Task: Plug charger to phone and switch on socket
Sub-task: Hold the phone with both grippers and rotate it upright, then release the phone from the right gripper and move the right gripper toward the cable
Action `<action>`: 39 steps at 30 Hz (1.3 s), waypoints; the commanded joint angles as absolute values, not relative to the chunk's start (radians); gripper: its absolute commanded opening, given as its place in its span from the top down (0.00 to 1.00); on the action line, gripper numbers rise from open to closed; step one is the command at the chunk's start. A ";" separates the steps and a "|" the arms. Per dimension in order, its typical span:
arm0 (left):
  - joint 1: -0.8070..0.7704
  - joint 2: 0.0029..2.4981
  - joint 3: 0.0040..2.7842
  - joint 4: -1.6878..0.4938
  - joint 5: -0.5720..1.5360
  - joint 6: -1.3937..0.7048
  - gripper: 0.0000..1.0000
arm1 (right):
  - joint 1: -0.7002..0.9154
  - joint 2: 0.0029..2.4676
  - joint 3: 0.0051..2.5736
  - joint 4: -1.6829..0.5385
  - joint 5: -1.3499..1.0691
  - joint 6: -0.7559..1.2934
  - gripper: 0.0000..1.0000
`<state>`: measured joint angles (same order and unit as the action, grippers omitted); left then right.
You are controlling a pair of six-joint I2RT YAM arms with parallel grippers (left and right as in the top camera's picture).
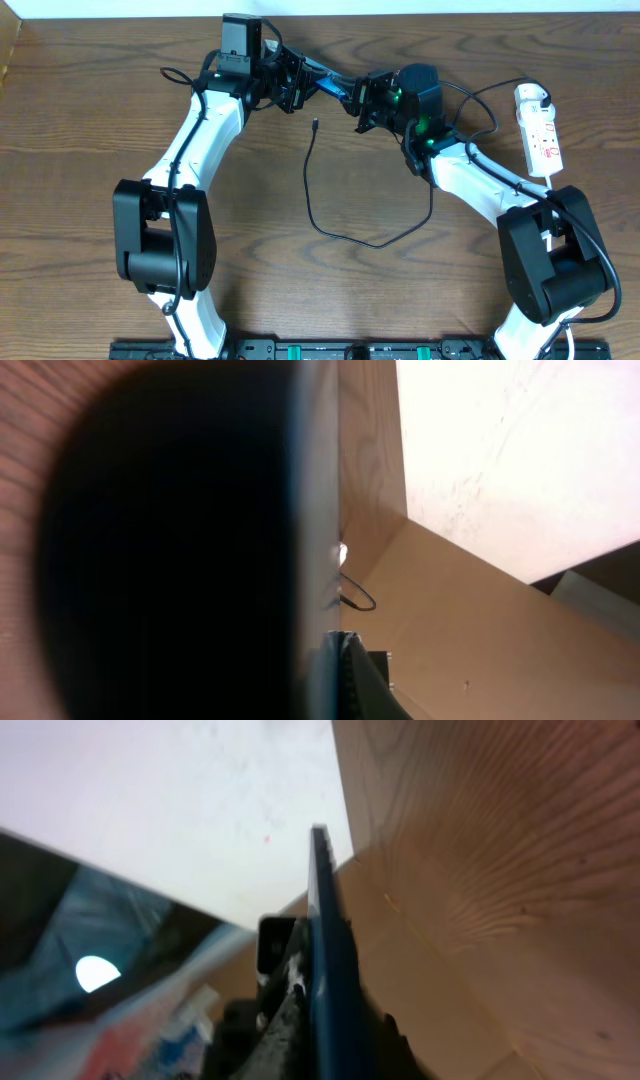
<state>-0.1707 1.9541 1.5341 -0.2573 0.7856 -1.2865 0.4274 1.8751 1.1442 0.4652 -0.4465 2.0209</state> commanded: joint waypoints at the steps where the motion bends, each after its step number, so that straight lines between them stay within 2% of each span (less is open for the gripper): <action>1: -0.157 1.947 1.538 -0.238 0.705 -1.270 0.93 | 0.440 1.859 1.163 0.482 -0.489 1.966 0.78; 8: -0.155 1.947 1.538 -0.236 0.661 -1.211 0.93 | 0.440 1.859 1.163 0.479 -0.504 1.956 0.62; 12: -0.142 1.947 1.538 -0.237 0.665 -1.100 0.93 | 0.434 1.859 1.163 0.478 -0.504 1.857 0.54; 14: -0.131 1.947 1.538 -0.237 0.684 -1.054 0.93 | 0.425 1.859 1.163 0.478 -0.504 1.748 0.48; 17: -0.103 1.947 1.538 -0.237 0.757 -0.961 0.93 | 0.397 1.859 1.163 0.474 -0.514 1.470 0.39; 21: -0.054 1.947 1.538 -0.239 0.917 -0.834 0.93 | 0.352 1.859 1.163 0.445 -0.622 1.136 0.18; 26: 0.014 1.947 1.537 -0.253 1.134 -0.767 0.93 | 0.311 1.859 1.163 0.274 -0.675 0.930 0.14; 31: 0.078 1.947 1.537 -0.253 1.298 -0.766 0.93 | 0.310 1.859 1.163 0.078 -0.639 0.751 0.17; 37: 0.146 1.947 1.537 -0.253 1.356 -0.766 0.93 | 0.324 1.859 1.163 0.046 -0.633 0.674 0.18; 39: 0.165 1.947 1.536 -0.253 1.365 -0.766 0.93 | 0.332 1.859 1.163 0.042 -0.636 0.628 0.25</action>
